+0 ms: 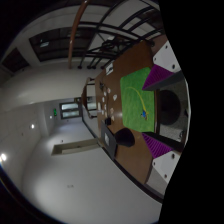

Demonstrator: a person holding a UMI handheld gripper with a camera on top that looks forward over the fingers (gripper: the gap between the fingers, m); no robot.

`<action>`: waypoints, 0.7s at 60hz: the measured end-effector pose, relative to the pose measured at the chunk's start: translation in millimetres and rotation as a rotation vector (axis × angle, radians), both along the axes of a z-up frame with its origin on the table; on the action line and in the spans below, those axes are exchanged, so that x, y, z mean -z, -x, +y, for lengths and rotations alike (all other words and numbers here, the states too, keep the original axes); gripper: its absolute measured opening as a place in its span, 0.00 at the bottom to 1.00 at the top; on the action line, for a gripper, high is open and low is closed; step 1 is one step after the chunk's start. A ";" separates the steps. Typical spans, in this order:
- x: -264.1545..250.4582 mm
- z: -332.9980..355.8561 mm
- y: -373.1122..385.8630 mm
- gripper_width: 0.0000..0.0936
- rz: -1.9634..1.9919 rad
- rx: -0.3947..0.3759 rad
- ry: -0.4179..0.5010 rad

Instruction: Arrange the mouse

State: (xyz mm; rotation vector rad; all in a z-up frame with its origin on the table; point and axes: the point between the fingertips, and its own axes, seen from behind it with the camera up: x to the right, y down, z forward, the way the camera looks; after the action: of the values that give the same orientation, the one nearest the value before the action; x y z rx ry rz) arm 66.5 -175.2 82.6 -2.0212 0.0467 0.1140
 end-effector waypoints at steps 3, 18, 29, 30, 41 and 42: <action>-2.1 0.8 8.5 0.90 -0.018 -0.036 -0.017; 15.5 68.6 98.9 0.90 -0.005 -0.223 -0.021; 41.0 144.9 147.7 0.89 -0.020 -0.263 0.017; 42.0 152.5 150.5 0.89 -0.020 -0.260 0.018; 60.3 219.8 174.8 0.90 -0.016 -0.217 0.066; 60.6 225.7 175.2 0.90 -0.030 -0.213 0.064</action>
State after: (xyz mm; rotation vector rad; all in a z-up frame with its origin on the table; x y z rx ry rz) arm -108.7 50.5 22.0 -2.0870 -0.1862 0.2195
